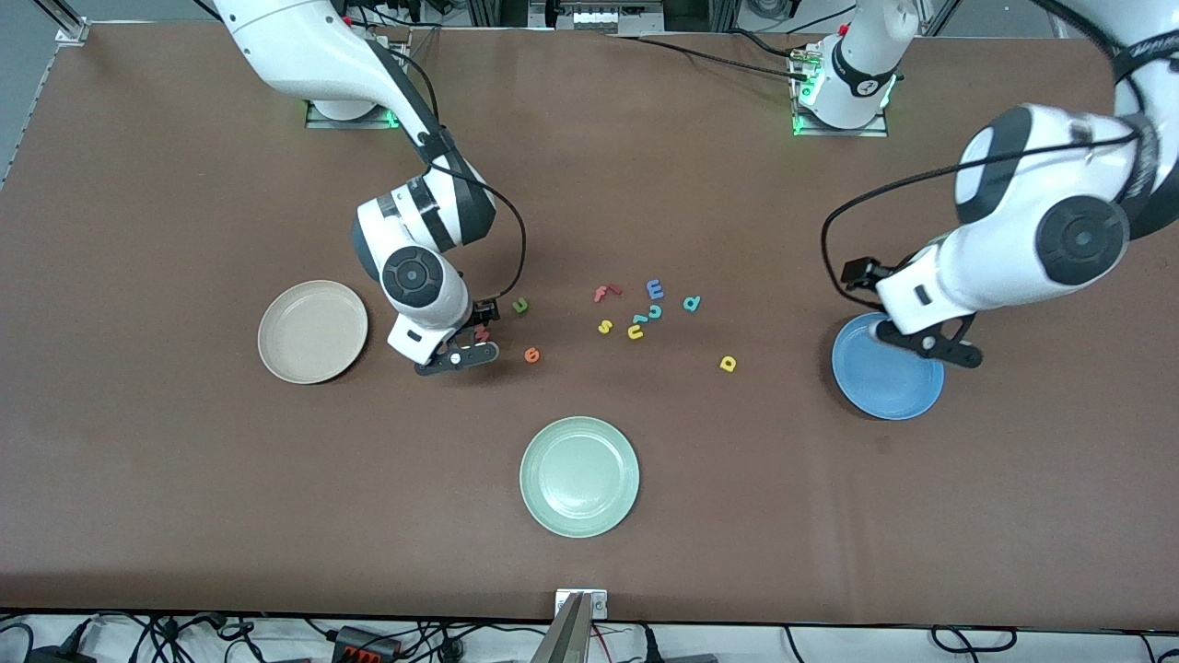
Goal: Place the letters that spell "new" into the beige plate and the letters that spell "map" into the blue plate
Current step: 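Lower the right gripper to pink w while the left gripper reaches yellow a, then close both grippers on the pink w and yellow a letters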
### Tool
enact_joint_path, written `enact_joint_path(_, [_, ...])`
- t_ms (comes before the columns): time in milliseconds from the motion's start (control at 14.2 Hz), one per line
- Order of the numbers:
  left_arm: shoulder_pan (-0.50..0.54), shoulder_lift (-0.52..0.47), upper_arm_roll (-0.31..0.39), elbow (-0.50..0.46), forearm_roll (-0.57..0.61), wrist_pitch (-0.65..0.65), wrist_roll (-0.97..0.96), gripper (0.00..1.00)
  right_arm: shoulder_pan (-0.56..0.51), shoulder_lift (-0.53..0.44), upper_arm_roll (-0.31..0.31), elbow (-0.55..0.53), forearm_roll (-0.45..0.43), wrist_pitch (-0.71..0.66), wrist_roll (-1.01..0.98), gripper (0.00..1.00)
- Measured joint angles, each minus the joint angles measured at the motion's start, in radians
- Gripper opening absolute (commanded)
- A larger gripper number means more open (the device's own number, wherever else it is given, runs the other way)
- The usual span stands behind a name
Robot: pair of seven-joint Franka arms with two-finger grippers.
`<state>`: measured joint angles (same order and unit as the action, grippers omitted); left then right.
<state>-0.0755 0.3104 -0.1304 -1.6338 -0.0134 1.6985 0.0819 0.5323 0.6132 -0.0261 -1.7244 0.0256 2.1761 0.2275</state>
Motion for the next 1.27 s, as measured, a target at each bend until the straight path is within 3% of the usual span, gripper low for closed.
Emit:
enact_joint_path(423, [-0.069, 0.127, -0.001, -0.007, 0.012, 0.183, -0.057, 1.00, 0.022, 0.058, 0.005, 0.002, -0.003, 0.082, -0.031, 0.56])
enact_joint_path(775, [-0.224, 0.230, -0.004, -0.049, 0.130, 0.370, -0.266, 1.00, 0.036, 0.063, 0.005, 0.004, -0.034, 0.082, -0.041, 0.56])
enact_joint_path(1128, [-0.238, 0.344, -0.002, -0.082, 0.131, 0.593, -0.274, 1.00, 0.035, 0.072, 0.002, 0.005, -0.064, 0.085, -0.059, 0.54])
enact_joint_path(1268, [-0.221, 0.359, -0.002, -0.107, 0.131, 0.648, -0.252, 0.92, 0.035, 0.077, 0.003, 0.005, -0.064, 0.090, -0.062, 0.50])
